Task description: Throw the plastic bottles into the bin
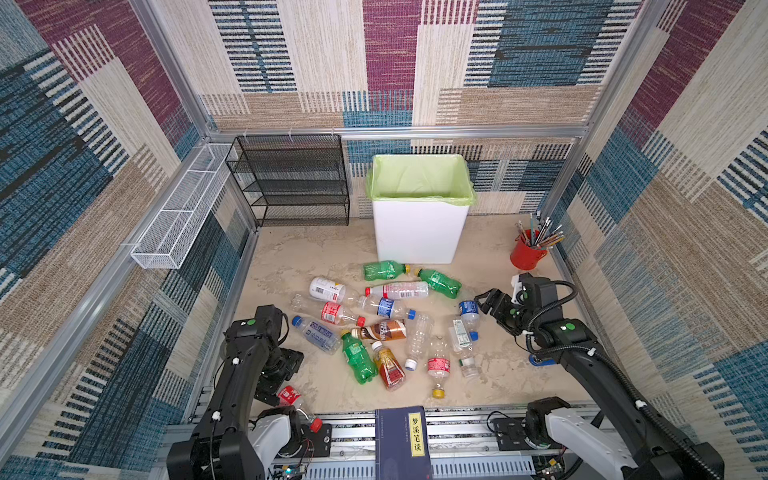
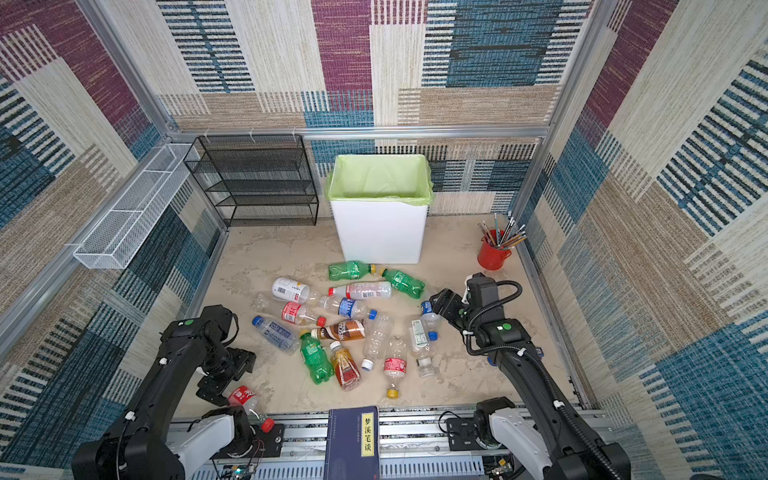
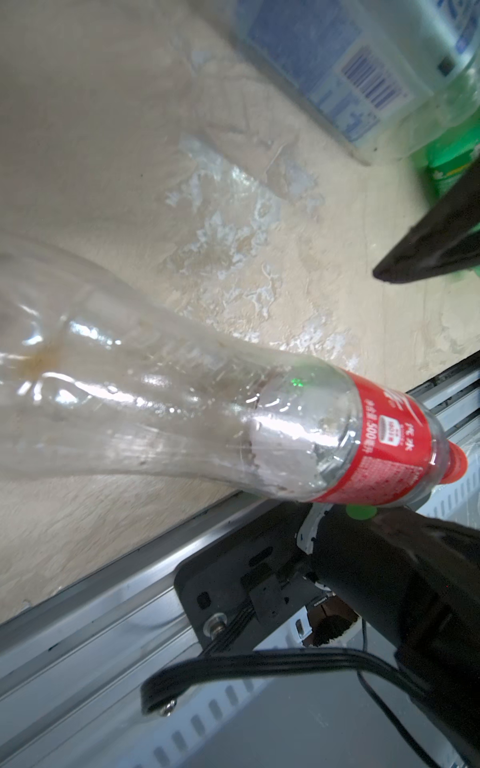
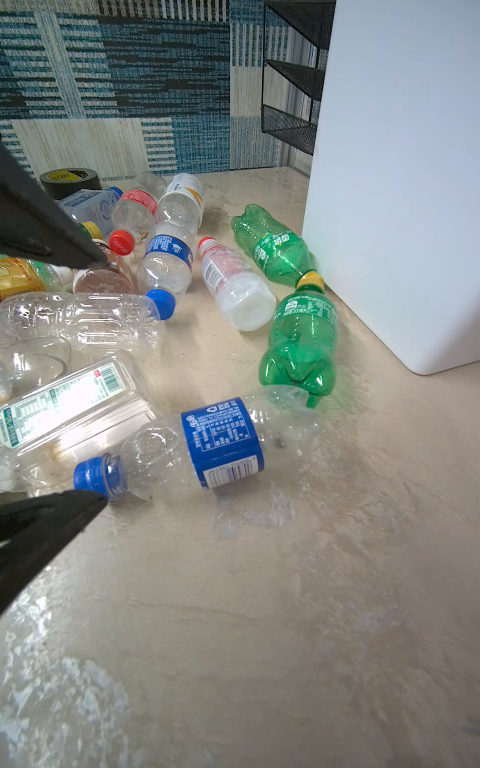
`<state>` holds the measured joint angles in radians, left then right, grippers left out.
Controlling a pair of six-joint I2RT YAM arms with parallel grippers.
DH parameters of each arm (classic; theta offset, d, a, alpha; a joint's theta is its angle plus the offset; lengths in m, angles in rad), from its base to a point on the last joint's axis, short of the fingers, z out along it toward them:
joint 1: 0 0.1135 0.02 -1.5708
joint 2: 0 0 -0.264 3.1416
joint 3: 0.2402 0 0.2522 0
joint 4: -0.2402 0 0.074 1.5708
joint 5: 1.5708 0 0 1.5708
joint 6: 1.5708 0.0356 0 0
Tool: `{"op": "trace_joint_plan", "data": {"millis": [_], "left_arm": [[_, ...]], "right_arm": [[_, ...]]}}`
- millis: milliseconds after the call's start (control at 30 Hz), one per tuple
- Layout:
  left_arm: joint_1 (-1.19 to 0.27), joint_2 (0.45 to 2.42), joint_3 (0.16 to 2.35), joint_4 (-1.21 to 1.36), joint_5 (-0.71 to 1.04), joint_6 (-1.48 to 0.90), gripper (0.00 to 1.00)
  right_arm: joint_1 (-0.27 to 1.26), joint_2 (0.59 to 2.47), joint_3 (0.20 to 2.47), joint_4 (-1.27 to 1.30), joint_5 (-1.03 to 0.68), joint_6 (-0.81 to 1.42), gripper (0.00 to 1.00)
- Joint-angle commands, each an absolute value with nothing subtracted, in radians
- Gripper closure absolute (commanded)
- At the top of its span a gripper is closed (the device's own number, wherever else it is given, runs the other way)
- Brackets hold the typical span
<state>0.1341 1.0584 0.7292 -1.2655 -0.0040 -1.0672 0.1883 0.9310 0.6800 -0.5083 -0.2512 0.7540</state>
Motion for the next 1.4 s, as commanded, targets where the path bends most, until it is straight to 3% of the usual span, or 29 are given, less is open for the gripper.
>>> {"op": "trace_joint_plan", "data": {"millis": [0,500,1133,1367], "left_arm": [[0.142,1.072,0.723,-1.274,0.017,-1.004,0.10],[0.156,1.110,0.655,-1.245,0.054,-1.038,0.11],[0.157,1.097,0.575,-1.147,0.123,-1.072,0.32],[0.158,1.091,0.601,-1.163,0.098,-1.056,0.23]], "right_arm": [[0.187,0.933,0.678,-0.468,-0.239,0.747,0.16],[0.187,0.915,0.665,-0.459,-0.232,0.752,0.16],[0.188,0.856,0.640,-0.461,-0.209,0.764,0.17],[0.188,0.874,0.647,-0.452,-0.214,0.758,0.17]]}}
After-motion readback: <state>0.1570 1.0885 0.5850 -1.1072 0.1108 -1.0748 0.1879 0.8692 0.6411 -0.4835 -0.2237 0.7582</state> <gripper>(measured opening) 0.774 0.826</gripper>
